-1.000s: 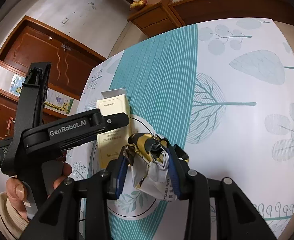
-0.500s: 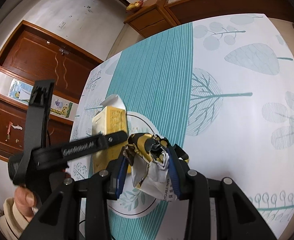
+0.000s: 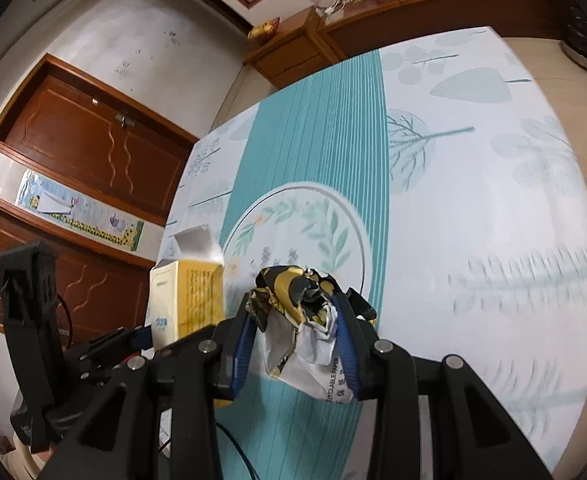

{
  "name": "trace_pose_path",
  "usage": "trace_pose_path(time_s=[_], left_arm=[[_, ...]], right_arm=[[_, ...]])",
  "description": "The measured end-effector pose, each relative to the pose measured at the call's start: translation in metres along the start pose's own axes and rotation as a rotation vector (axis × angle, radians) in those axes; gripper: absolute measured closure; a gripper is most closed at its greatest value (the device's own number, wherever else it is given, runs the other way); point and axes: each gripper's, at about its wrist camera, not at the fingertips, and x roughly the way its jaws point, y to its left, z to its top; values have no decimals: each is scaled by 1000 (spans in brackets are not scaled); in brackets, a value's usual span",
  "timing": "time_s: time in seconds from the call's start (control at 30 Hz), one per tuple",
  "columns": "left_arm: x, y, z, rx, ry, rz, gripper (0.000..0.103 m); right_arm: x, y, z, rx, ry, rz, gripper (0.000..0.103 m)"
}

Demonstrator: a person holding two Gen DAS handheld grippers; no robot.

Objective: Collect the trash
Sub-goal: 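Carry the toothpaste box and yellow-black wrapper down over the black bin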

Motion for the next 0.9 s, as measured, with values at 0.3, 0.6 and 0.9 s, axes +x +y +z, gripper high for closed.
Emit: trace_pose_path(time_s=[0.3, 0.6, 0.9], left_arm=[[-85, 44, -96, 103, -82, -70, 52], [-137, 100, -182, 155, -158, -134, 52], [-136, 109, -260, 279, -127, -163, 52]], right_arm=[[-68, 55, -99, 69, -161, -38, 66], [-103, 119, -213, 113, -260, -84, 66], [-100, 153, -316, 163, -219, -124, 66]])
